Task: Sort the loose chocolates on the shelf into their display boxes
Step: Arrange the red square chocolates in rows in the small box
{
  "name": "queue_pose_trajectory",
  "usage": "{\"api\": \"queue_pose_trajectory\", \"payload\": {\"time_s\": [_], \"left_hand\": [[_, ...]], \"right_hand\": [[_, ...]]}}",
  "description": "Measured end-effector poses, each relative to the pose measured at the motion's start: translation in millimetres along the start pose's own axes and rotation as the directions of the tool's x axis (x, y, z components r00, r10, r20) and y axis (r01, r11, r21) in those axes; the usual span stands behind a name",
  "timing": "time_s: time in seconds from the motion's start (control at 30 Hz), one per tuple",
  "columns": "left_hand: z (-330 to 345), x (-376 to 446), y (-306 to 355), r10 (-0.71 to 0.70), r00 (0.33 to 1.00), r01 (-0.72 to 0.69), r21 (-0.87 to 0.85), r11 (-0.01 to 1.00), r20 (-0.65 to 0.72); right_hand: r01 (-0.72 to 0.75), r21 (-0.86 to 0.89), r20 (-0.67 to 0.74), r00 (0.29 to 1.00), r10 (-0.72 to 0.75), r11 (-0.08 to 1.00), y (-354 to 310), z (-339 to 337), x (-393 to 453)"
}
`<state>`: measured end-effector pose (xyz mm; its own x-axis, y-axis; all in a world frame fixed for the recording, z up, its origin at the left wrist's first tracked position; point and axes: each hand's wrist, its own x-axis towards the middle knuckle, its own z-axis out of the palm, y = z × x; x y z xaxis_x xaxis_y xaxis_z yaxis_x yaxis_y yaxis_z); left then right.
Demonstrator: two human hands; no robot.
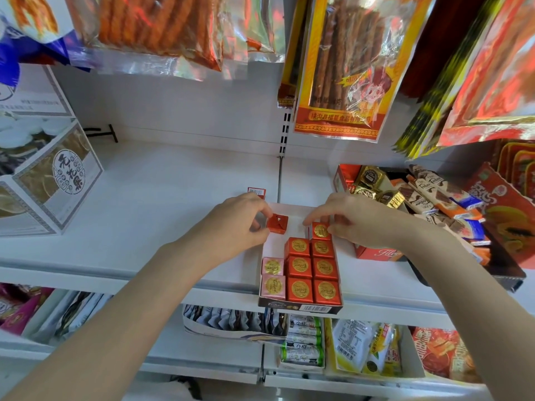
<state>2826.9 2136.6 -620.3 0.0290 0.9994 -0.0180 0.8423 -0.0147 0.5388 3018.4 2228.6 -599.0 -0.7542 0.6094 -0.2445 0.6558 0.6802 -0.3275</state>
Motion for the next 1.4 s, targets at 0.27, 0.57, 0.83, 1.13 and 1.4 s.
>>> {"api": "queue_pose_trajectory", "payload": {"time_s": [0.27, 0.57, 0.83, 1.13, 1.4], "left_hand": [[0.7, 1.3, 0.3, -0.004, 1.000, 0.004, 0.002, 1.000, 0.004], [0.5, 0.7, 1.9, 0.002, 1.000, -0.002, 0.016, 1.000, 0.021], [1.3, 0.1, 3.1, -0.019, 0.999, 0.017, 0.036, 0.999, 0.043], [2.5, 1.8, 0.9, -0.011, 0.999, 0.011, 0.022, 1.000, 0.035], [-2.4, -2.0, -3.9, -0.065, 0.998, 0.065, -0.069, 0.995, 0.012]], "right_hand": [[0.048, 0.137, -0.181, 0.983, -0.023, 0.989, -1.9, -10.9, -3.6], [-0.070, 0.193, -0.291, 0.948, 0.126, 0.979, -8.7, 18.9, 14.4], [0.016, -0.061, -0.245, 0.969, -0.031, 0.998, -17.0, 16.3, 14.5], [-0.085, -0.076, 0.054, 0.995, 0.089, 0.994, -13.8, 5.1, 7.6], [0.044, -0.064, -0.265, 0.962, -0.060, 0.997, -37.4, 8.6, 31.2]]}}
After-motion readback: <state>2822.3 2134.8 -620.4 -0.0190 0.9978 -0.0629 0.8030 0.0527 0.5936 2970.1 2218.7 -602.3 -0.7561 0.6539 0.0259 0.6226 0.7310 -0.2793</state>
